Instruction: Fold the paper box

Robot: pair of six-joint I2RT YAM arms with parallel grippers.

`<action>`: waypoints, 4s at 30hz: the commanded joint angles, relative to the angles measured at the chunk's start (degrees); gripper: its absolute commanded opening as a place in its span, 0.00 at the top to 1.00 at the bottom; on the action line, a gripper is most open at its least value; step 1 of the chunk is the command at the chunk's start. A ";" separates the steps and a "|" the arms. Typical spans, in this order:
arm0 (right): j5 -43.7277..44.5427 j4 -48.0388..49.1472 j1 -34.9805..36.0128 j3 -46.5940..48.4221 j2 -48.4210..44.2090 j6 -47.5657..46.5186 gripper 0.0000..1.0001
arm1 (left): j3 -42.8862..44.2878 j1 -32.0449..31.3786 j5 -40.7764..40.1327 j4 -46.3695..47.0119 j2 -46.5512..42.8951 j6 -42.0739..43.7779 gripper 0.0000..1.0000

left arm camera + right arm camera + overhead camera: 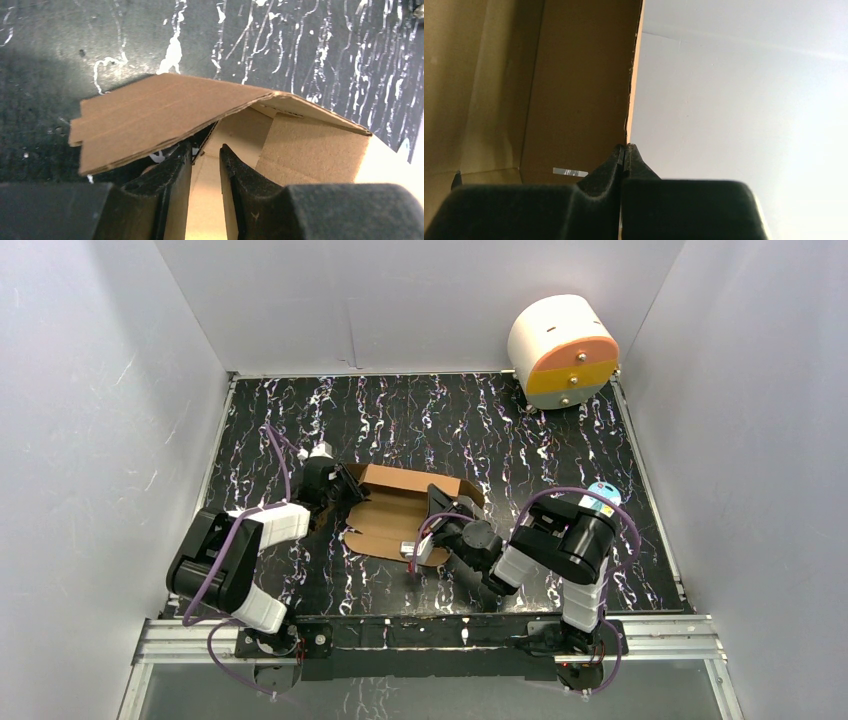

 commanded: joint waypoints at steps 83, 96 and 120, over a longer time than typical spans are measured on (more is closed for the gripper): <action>-7.49 -36.26 -4.32 7.34 -13.61 15.47 1.00 | 1.41 17.06 20.48 21.85 3.97 42.97 0.61; -11.82 -44.15 -6.68 9.96 -15.03 17.78 1.00 | 6.74 18.08 33.03 18.68 9.79 46.27 0.63; -4.21 -30.48 -6.81 9.55 -9.66 15.50 1.00 | -2.34 10.90 25.86 14.42 -6.66 26.99 0.98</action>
